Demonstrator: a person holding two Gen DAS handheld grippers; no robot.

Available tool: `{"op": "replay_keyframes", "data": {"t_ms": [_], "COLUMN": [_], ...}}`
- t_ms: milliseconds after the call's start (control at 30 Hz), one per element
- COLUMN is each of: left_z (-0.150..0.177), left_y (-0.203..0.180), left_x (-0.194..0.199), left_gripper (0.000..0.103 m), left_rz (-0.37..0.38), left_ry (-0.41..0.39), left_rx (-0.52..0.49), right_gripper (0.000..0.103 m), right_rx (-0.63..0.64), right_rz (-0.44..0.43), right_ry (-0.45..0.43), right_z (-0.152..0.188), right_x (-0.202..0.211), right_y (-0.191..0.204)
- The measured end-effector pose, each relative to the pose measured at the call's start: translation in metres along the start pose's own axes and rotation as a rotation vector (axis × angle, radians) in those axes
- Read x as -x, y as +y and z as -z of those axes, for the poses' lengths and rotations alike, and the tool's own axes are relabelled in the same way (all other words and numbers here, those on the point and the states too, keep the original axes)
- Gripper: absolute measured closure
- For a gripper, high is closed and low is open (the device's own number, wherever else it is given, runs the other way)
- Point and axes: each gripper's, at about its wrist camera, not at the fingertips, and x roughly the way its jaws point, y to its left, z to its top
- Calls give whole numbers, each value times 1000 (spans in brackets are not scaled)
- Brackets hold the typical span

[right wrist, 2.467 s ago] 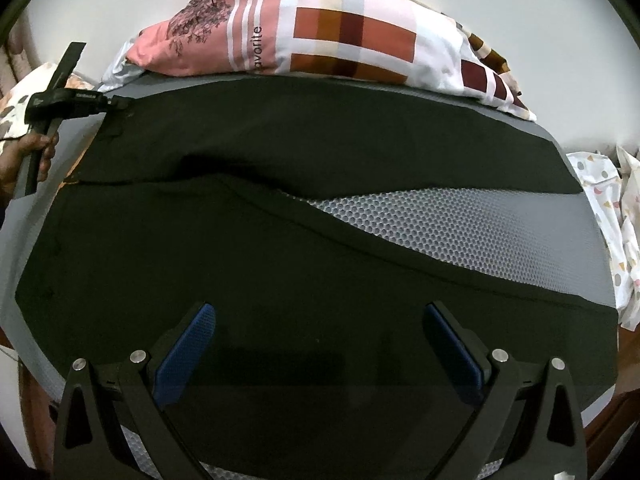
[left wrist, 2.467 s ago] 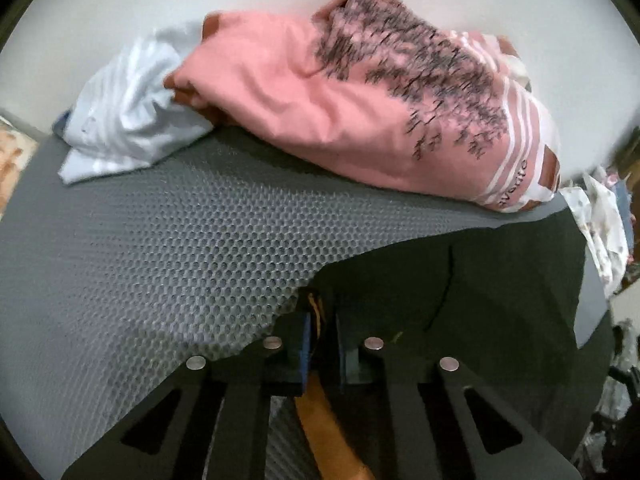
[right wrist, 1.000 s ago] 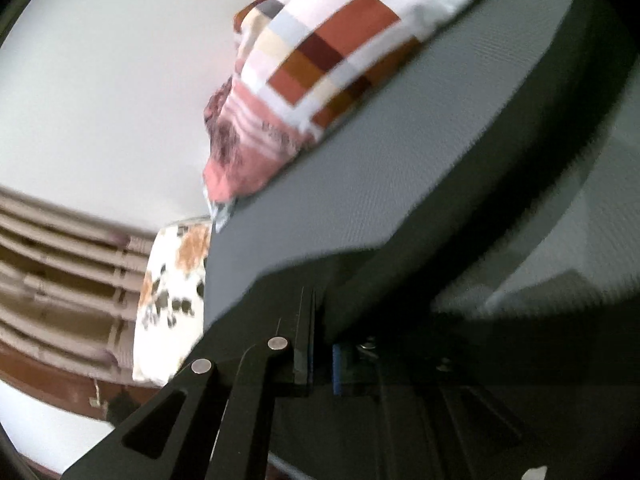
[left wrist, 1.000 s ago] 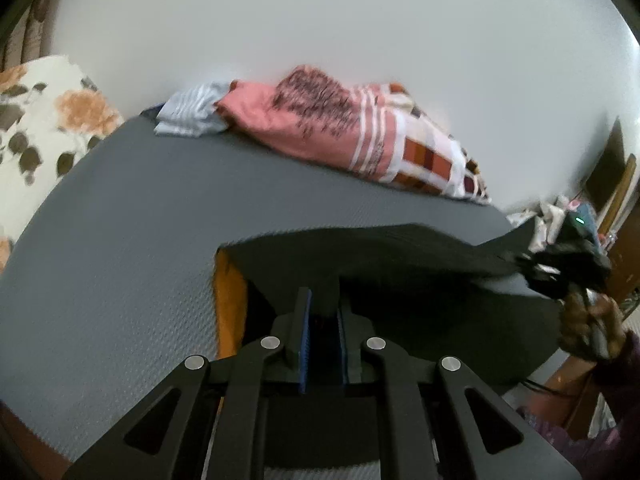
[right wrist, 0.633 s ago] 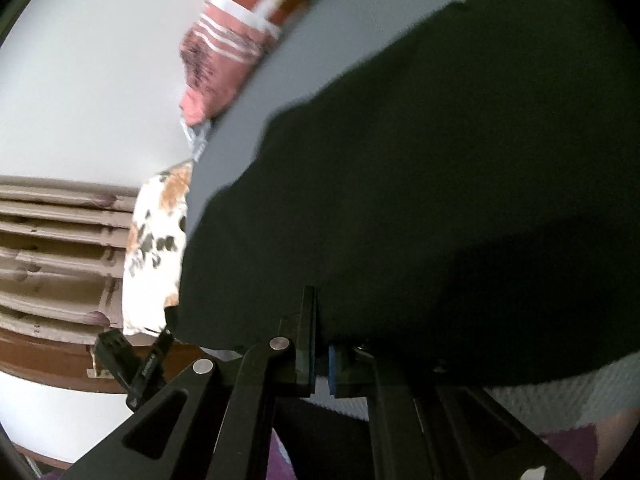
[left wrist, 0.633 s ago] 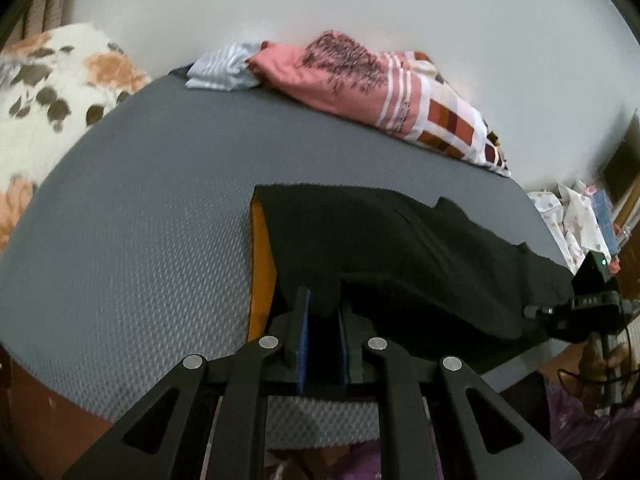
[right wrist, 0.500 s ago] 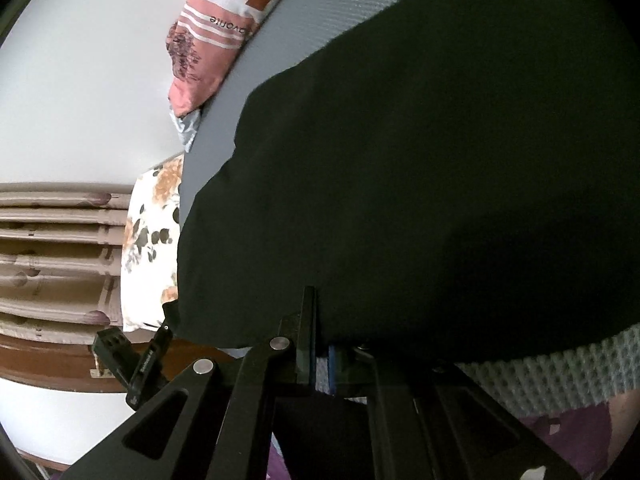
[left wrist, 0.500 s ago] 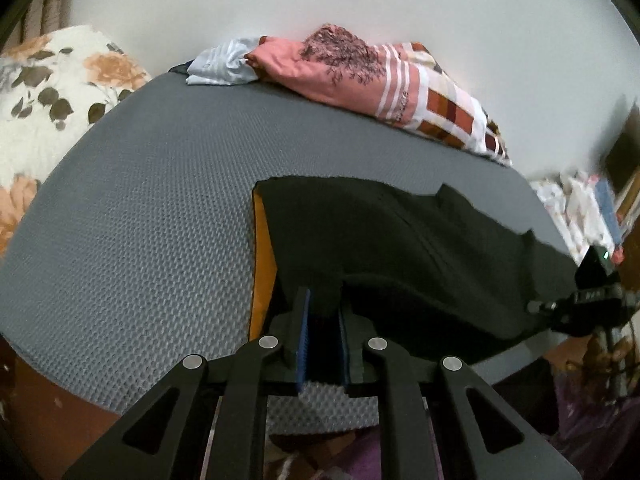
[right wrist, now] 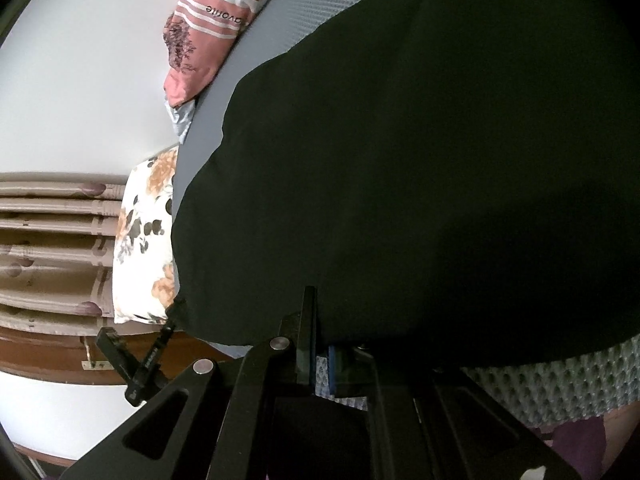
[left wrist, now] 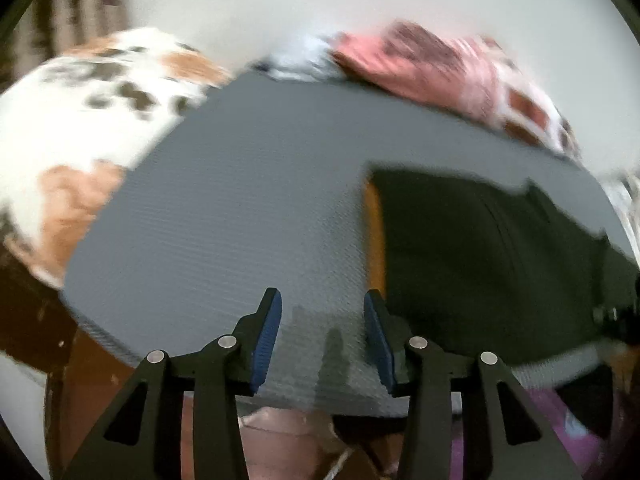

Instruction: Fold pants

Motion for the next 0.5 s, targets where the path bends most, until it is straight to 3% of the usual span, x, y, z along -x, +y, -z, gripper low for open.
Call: {"op": "replay_keyframes", "data": {"t_ms": [100, 233, 300, 367, 500], "left_z": [-14, -31, -33, -32, -20], "left_y": [7, -42, -75, -107, -140], "left_x": [27, 39, 31, 9, -44], "left_gripper": [58, 55, 46, 45, 45], "left_rz": [-3, 159, 245, 311, 308], "left_ry": [-97, -89, -59, 10, 169], "left_rx": [42, -67, -133, -195, -315], "right_gripper": [98, 98, 98, 98, 96], "right_rx": [-5, -8, -11, -17, -40], "right_rz": [-8, -15, -21, -29, -77], "right_ry": [-4, -12, -16, -17, -14], "right_z": [0, 2, 3, 3, 1], "right_x": [-1, -3, -3, -4, -2], "right_y": [1, 3, 2, 2, -3]}}
